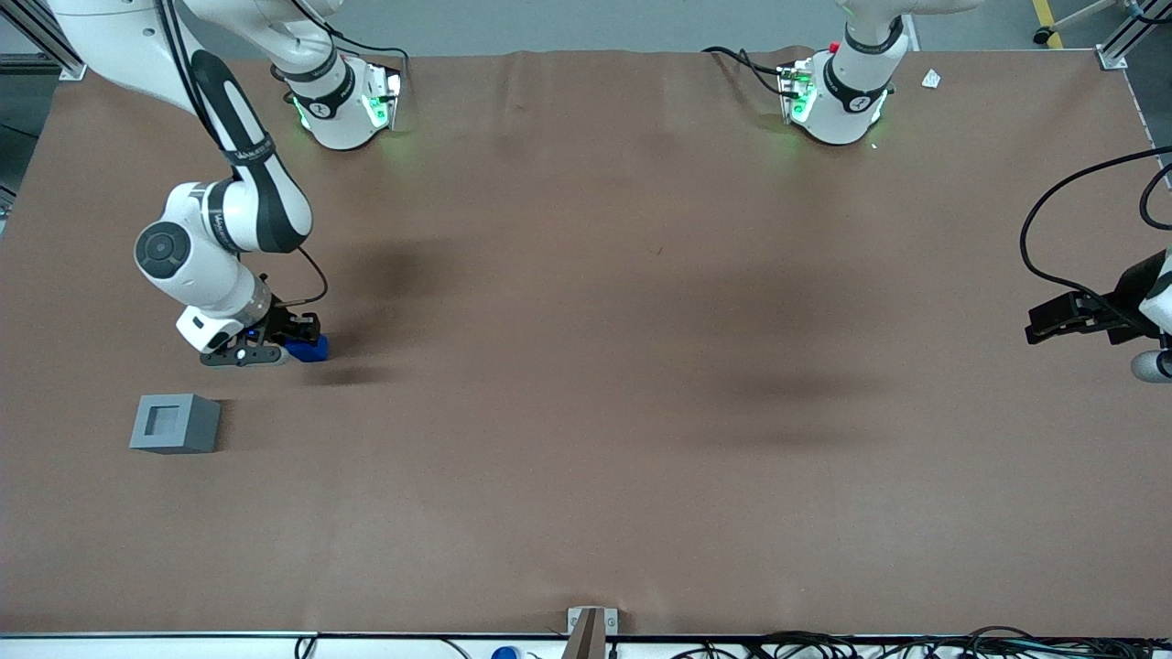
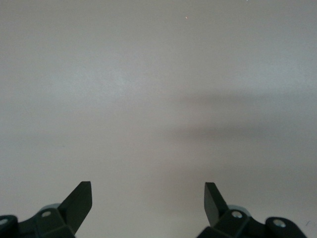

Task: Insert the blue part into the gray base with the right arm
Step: 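Close the right gripper on the blue cube and lift it, then carry the blue cube over the gray base's square hole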

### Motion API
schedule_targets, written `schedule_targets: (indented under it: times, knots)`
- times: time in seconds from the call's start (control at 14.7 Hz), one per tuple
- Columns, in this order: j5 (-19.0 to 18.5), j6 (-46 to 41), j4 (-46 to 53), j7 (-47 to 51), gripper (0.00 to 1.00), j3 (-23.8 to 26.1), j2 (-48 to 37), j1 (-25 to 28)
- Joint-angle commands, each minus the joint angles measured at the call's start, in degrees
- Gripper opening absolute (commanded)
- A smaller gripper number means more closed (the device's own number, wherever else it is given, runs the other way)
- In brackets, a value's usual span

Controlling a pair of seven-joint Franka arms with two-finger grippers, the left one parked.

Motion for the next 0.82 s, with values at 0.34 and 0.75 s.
schedule_targets:
  times: [0.34, 0.75]
  knots:
    - [-0.1, -24.8, 25.8, -3.7, 0.03, -0.1, 0.1, -9.5]
    - [0.1, -28.9, 43.4, -10.4, 0.01, -0.1, 13.3, -15.4]
